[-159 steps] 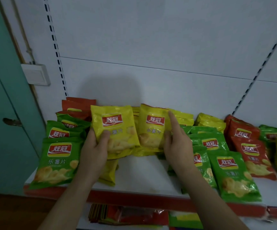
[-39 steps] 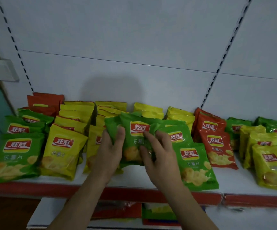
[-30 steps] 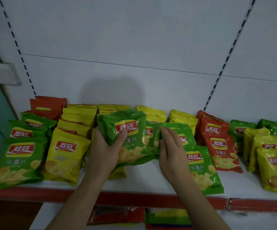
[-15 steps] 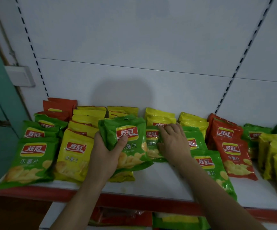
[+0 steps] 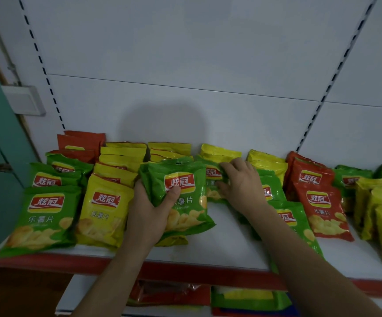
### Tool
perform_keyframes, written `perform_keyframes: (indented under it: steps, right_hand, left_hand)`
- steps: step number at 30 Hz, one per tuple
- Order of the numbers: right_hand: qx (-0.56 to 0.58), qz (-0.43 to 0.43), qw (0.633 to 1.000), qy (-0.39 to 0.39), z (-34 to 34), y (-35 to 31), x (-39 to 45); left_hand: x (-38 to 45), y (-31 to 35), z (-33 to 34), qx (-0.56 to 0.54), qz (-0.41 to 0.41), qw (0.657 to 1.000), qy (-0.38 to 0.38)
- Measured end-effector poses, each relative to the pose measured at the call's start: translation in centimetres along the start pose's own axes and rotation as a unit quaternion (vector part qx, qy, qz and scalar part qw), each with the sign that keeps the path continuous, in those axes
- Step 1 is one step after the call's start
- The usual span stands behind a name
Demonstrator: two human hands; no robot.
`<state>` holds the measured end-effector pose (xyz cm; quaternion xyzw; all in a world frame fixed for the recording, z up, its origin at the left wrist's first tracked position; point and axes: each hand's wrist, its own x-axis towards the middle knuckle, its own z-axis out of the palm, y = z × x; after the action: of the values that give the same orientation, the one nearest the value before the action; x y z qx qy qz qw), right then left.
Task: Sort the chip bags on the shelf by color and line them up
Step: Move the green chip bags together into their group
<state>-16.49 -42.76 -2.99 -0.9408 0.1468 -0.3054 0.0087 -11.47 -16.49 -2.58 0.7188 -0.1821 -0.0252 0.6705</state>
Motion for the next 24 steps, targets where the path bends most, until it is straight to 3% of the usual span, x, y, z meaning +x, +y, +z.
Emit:
perform_keyframes:
  steps: [9, 14, 24]
  right_hand:
    - [0.133, 0.123, 0.975, 0.128, -8.2, -1.0, -1.1]
    - [0.267, 0.164, 0.945, 0.096, -11.2, -1.8, -5.8]
    - [0.313, 0.226, 0.915, 0.118, -14.4, -1.3, -12.4]
  left_hand:
    - [0.1, 0.2, 0.7, -0.017, 0.001, 1.000, 0.006]
    - [1.4, 1.4, 1.0, -0.025, 0.011, 0.999, 0.027]
    - [-0.6, 2.8, 7.0, -0.010, 0.023, 0.992, -0.124]
